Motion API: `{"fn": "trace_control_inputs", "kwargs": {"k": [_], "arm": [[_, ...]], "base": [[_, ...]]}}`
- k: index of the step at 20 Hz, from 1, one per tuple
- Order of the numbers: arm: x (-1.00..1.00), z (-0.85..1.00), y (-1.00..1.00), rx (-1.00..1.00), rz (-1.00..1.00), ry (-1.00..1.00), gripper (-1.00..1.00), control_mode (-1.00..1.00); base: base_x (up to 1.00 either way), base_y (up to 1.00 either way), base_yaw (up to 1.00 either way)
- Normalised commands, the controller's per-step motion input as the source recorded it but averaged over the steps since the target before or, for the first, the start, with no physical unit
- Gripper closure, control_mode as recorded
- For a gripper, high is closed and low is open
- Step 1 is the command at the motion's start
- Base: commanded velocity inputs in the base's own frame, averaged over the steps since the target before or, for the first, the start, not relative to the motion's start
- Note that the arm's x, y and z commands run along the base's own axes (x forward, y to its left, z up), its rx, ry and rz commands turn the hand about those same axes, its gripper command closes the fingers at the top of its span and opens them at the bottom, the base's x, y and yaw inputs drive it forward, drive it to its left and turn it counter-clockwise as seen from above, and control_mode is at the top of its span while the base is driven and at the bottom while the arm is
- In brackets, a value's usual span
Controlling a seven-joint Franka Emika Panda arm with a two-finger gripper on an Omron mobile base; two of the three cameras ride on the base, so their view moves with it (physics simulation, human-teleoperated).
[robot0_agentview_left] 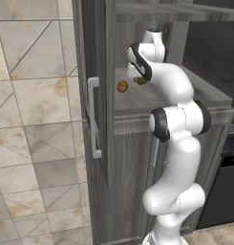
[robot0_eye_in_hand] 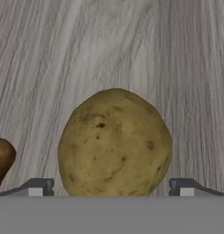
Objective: Pick the potatos from the cabinet and place them in one bowl. Pick the onion from the sink and place it in the other bowl.
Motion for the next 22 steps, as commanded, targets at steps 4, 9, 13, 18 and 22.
{"fn": "trace_control_inputs", "kwargs": {"k": [4, 9, 13, 18, 22], "arm": [[0.28, 0.0, 0.0, 0.0, 0.0, 0.0, -1.0, -1.0], [0.21, -0.01, -0.01, 0.0, 0.0, 0.0, -1.0, -1.0], [0.11, -0.2, 0.0, 0.0, 0.0, 0.0, -1.0, -1.0], [0.03, -0.32, -0.03, 0.0, 0.0, 0.0, -1.0, -1.0], [0.06, -0.4, 0.0, 0.0, 0.0, 0.0, 1.0, -1.0]], "base": [[0.0, 0.0, 0.0], [0.0, 0.0, 0.0], [0.0, 0.0, 0.0], [0.0, 0.0, 0.0], [0.0, 0.0, 0.0]]}}
